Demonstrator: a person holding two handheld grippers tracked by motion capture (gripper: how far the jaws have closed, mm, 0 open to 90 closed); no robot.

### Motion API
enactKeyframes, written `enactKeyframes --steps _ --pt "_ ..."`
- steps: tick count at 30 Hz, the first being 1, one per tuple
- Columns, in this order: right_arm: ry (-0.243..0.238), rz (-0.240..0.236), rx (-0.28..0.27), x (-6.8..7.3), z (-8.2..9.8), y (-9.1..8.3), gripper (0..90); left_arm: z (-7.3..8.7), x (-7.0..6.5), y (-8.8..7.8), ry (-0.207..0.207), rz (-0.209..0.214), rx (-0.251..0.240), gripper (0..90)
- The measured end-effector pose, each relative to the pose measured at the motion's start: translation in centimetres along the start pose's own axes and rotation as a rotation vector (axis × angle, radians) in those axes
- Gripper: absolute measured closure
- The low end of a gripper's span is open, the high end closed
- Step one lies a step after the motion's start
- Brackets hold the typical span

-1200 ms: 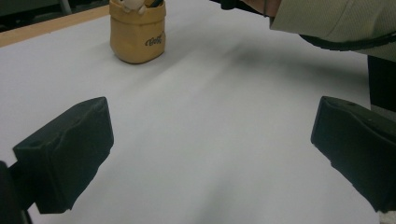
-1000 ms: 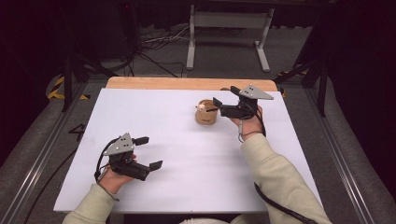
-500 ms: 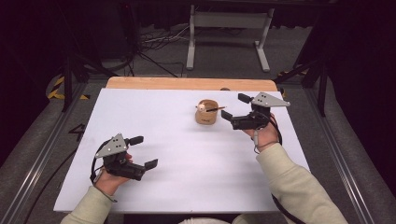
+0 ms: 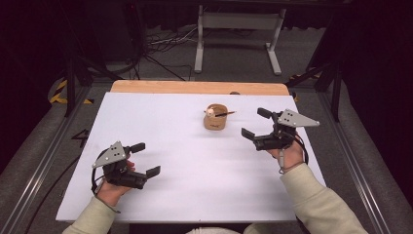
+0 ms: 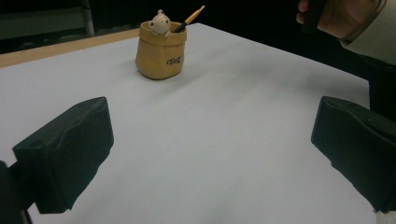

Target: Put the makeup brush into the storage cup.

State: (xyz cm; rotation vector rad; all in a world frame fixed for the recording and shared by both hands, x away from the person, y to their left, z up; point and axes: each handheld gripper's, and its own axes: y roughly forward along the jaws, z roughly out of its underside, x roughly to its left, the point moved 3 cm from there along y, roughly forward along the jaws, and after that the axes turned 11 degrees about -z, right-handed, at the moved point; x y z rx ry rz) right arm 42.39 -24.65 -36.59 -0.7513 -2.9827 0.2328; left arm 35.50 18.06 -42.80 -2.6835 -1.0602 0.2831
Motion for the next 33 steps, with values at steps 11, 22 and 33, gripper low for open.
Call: enactKeyframes --steps 11,22,33 --pt "-0.005 0.010 0.037 0.7 2.0 -1.5 1.1 0.7 0.6 -0.6 -0.016 -0.027 -0.032 0.3" --pt "-0.016 -0.024 0.022 1.7 3.7 -2.3 0.1 1.6 0.8 -1.1 -0.039 -0.053 -0.040 0.3" --pt "0.008 -0.030 0.040 2.4 5.7 -2.5 0.1 2.2 0.8 -1.4 -0.043 -0.074 -0.053 0.3"
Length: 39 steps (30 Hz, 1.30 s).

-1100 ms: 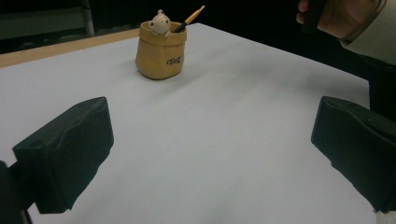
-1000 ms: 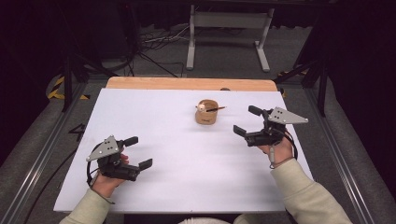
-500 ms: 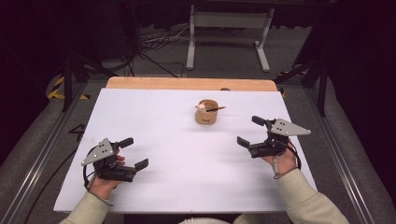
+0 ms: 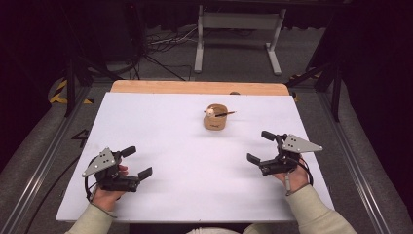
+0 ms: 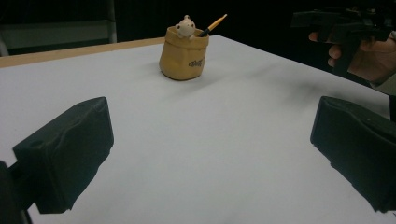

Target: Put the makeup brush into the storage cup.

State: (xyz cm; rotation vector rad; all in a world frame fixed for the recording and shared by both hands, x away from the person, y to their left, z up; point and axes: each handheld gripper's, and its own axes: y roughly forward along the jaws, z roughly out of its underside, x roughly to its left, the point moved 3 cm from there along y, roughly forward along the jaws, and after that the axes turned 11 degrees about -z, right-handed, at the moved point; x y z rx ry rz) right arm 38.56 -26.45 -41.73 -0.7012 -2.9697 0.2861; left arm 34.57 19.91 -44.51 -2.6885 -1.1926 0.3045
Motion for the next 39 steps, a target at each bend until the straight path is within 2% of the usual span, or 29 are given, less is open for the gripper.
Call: enactKeyframes --steps 3,16,19,21,23,30,39 --pt "0.005 -0.001 0.009 0.2 0.6 0.0 0.1 0.2 0.0 0.0 0.005 0.013 0.001 0.3" --pt "0.029 -0.009 0.011 0.9 2.9 0.0 0.2 1.0 -0.1 0.0 -0.008 0.005 -0.005 0.3" --pt "0.032 -0.004 0.015 0.9 3.2 0.1 0.3 1.2 -0.1 0.1 -0.018 0.006 -0.004 0.3" --pt "0.030 -0.018 0.004 1.0 3.3 0.1 0.3 1.3 0.0 0.2 -0.023 0.001 -0.003 0.3" --pt "0.013 -0.016 0.007 1.2 3.4 0.2 0.5 1.5 0.0 0.3 -0.025 -0.004 -0.002 0.3" --pt "0.008 0.029 0.026 1.1 3.7 0.4 0.8 1.5 0.0 0.4 -0.025 -0.018 -0.008 0.3" --pt "0.005 0.029 0.028 1.1 3.7 0.4 0.9 1.5 0.0 0.4 -0.017 -0.024 -0.008 0.3"
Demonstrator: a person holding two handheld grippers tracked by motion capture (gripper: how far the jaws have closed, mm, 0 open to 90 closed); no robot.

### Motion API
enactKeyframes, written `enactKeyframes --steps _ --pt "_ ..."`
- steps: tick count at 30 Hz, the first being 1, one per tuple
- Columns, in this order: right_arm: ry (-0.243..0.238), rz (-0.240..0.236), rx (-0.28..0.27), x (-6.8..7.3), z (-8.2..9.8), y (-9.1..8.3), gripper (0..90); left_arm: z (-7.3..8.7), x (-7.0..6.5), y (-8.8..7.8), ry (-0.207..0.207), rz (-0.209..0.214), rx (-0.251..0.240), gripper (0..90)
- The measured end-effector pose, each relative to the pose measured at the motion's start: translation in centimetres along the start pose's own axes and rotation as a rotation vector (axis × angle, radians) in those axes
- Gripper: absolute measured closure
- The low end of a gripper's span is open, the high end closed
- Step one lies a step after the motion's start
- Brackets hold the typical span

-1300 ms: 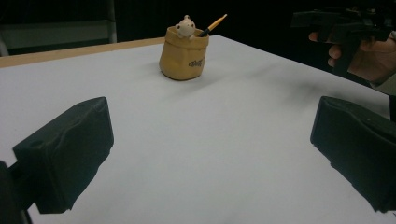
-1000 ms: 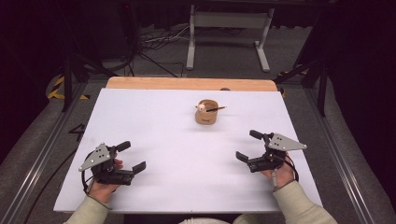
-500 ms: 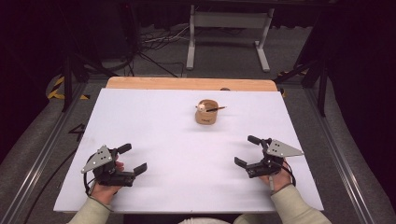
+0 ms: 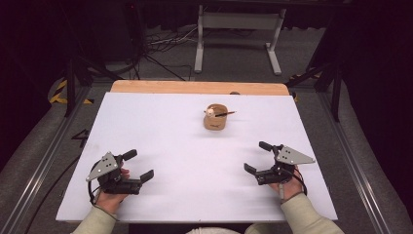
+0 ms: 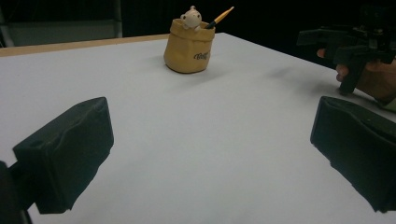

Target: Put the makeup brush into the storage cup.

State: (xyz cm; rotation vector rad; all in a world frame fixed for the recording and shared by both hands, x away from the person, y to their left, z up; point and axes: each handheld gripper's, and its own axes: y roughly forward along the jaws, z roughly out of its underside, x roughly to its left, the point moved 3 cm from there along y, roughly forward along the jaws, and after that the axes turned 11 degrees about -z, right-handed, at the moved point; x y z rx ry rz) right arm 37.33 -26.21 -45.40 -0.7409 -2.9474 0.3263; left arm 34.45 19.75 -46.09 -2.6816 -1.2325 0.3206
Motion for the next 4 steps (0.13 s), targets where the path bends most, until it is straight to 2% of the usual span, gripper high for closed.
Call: enactKeyframes --steps 4 --pt "0.001 0.001 -0.002 0.00 -0.02 -0.02 0.9 -0.01 0.02 0.00 -0.002 -0.001 -0.001 0.3"
